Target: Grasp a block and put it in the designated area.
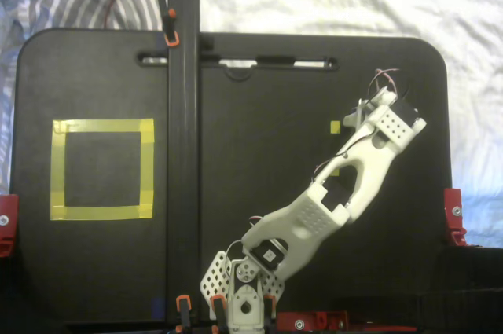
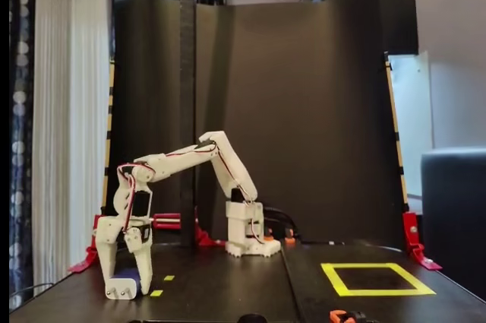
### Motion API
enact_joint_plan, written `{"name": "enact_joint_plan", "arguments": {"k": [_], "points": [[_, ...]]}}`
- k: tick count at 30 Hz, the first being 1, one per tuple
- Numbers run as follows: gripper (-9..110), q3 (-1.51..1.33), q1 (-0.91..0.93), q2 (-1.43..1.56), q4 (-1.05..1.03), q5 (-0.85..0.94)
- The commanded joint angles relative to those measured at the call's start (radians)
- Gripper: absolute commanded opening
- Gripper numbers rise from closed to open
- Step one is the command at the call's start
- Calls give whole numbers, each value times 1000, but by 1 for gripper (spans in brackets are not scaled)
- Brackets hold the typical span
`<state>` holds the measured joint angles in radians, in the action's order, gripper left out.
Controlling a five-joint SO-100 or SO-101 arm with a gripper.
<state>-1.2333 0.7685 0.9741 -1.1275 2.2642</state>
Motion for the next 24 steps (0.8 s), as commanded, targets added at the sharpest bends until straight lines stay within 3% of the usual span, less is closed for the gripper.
{"name": "enact_joint_plan", "arguments": {"k": [1, 11, 24], "points": [[21, 23, -6, 8, 3, 8], [21, 25, -35, 150, -94, -5], [21, 26, -183, 235, -169, -190]]}}
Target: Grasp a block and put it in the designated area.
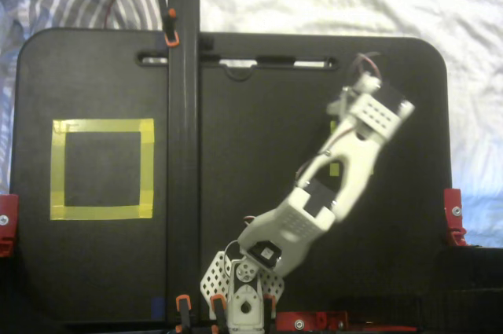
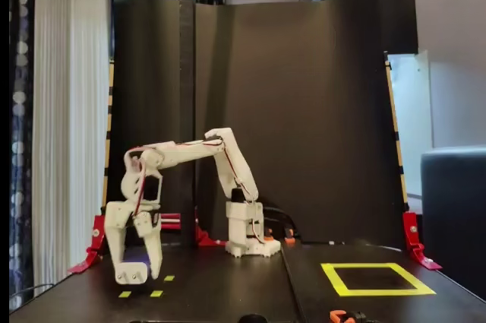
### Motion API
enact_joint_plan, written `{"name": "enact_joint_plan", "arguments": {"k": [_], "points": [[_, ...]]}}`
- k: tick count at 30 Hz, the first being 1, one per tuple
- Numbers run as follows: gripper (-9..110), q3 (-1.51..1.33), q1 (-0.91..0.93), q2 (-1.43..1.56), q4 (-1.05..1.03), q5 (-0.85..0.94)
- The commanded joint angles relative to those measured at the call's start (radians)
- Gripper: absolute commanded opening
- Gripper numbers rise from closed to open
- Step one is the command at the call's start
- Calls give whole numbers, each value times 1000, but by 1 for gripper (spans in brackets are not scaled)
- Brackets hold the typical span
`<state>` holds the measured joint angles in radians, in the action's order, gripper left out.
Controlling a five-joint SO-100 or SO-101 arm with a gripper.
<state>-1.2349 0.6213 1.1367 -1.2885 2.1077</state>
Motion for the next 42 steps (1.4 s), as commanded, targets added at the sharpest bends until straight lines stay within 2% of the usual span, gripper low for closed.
{"name": "enact_joint_plan", "arguments": {"k": [1, 26, 42], "points": [[21, 28, -55, 72, -9, -60], [21, 35, -690, 169, -150, -681], [21, 41, -1081, 141, -161, -989]]}}
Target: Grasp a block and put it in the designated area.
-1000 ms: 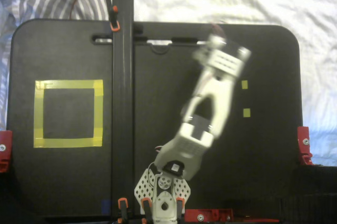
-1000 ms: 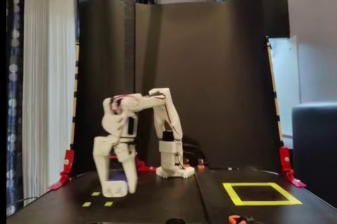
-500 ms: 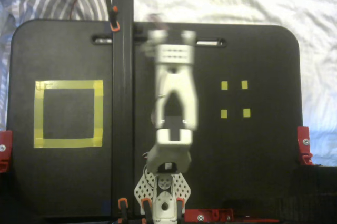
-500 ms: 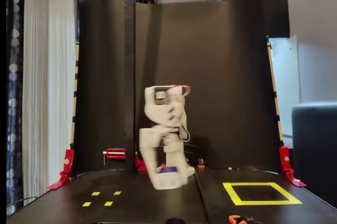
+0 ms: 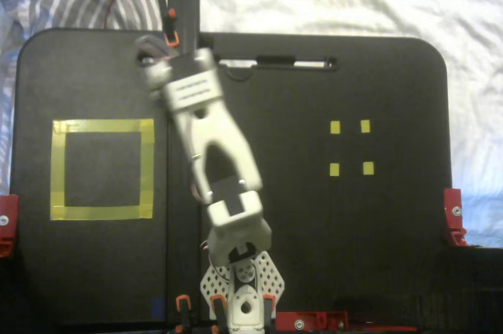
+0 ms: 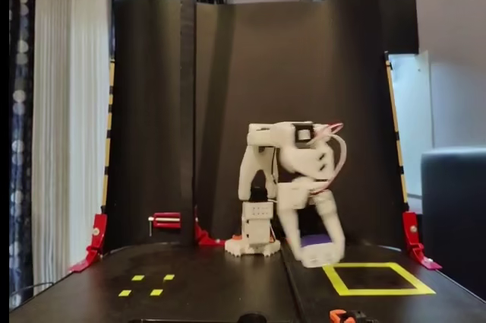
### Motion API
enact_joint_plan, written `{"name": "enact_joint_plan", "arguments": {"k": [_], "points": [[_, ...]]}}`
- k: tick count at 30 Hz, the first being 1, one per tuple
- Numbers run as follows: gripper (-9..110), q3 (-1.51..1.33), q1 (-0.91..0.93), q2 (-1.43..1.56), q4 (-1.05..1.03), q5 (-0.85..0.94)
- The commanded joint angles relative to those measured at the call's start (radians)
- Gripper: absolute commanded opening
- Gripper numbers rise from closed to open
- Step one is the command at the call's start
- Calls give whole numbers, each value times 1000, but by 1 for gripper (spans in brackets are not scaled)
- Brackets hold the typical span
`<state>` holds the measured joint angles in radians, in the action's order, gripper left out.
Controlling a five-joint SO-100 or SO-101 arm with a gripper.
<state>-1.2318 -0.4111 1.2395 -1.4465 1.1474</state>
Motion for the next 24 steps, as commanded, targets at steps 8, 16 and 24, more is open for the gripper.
{"name": "enact_joint_plan", "arguments": {"k": [8, 16, 24], "points": [[21, 38, -206, 3, -17, -144], [21, 38, -328, -55, -15, -239], [21, 38, -399, -104, -17, -288]]}}
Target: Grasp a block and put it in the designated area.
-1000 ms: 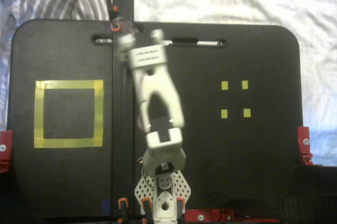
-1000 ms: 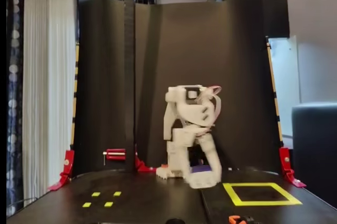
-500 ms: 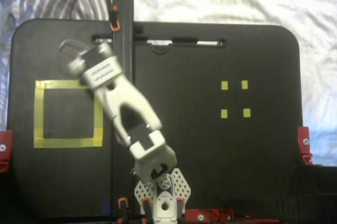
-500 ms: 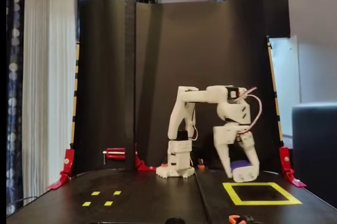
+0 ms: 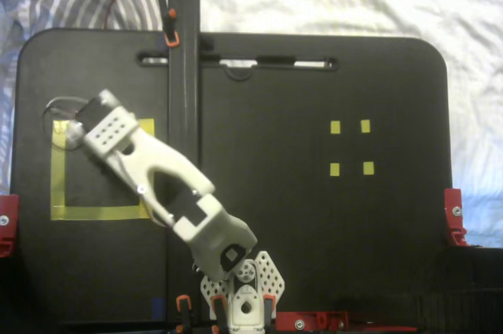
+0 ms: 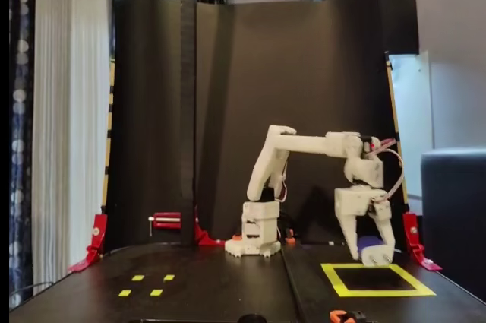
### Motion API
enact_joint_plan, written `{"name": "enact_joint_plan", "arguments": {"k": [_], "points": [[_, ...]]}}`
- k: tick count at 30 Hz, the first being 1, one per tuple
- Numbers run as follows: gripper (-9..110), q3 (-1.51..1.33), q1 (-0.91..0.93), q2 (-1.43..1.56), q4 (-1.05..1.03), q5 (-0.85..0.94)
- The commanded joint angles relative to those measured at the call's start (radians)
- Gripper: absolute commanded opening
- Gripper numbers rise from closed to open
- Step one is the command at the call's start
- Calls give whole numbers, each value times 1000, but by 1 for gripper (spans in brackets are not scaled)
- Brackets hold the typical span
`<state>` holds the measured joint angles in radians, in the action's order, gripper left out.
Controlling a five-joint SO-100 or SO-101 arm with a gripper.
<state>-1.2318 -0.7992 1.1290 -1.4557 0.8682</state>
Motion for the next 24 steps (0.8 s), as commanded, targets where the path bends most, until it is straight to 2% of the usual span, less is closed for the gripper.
{"name": "enact_joint_plan", "arguments": {"k": [1, 24], "points": [[21, 37, -11, 3, -11, -12], [21, 28, -32, -124, -51, -17]]}}
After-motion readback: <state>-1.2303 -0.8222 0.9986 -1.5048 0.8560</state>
